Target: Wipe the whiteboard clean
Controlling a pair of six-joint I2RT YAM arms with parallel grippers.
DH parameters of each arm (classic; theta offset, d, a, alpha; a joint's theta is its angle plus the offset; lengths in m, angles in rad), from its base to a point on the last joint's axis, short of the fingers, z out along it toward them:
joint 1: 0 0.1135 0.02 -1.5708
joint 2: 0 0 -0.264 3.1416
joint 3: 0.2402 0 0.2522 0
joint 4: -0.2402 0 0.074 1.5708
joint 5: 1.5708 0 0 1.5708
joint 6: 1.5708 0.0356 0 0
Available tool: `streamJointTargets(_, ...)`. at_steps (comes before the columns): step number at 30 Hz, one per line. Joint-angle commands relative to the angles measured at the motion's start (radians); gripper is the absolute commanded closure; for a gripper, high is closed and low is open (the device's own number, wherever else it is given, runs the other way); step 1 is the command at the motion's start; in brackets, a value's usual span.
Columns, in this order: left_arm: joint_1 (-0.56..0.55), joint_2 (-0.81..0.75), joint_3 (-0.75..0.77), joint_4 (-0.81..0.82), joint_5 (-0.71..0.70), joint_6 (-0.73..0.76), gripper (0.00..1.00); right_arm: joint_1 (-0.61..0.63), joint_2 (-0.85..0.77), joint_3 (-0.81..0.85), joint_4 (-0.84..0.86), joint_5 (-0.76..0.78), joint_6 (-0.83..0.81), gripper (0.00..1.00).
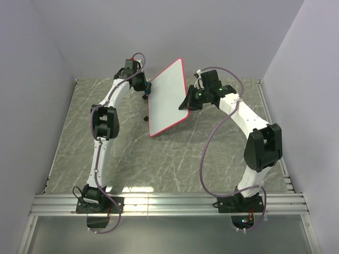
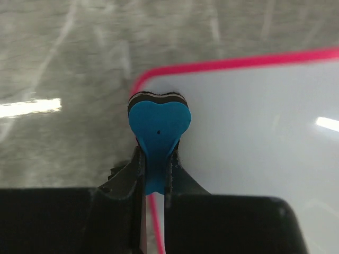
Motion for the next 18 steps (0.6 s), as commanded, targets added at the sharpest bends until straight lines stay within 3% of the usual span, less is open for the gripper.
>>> streamJointTargets(1,-0.031,0.032,0.017,0.022,-0.048,0.000,1.00,0.110,0.047,-0.088,-0.187,0.048,-0.186,1.00)
streamJointTargets(6,-0.062,-0.060,-0.043,0.062,0.076,0.040,1.00,0.110,0.081,-0.059,-0.189,0.046,-0.183,1.00)
streamJointTargets(12,-0.033,-0.186,-0.109,0.074,0.090,-0.022,1.00,0.113,0.138,0.023,-0.184,0.026,-0.154,1.00)
streamJointTargets(18,0.038,-0.454,-0.382,0.269,0.126,-0.131,1.00,0.112,0.249,0.202,-0.212,0.005,-0.114,1.00)
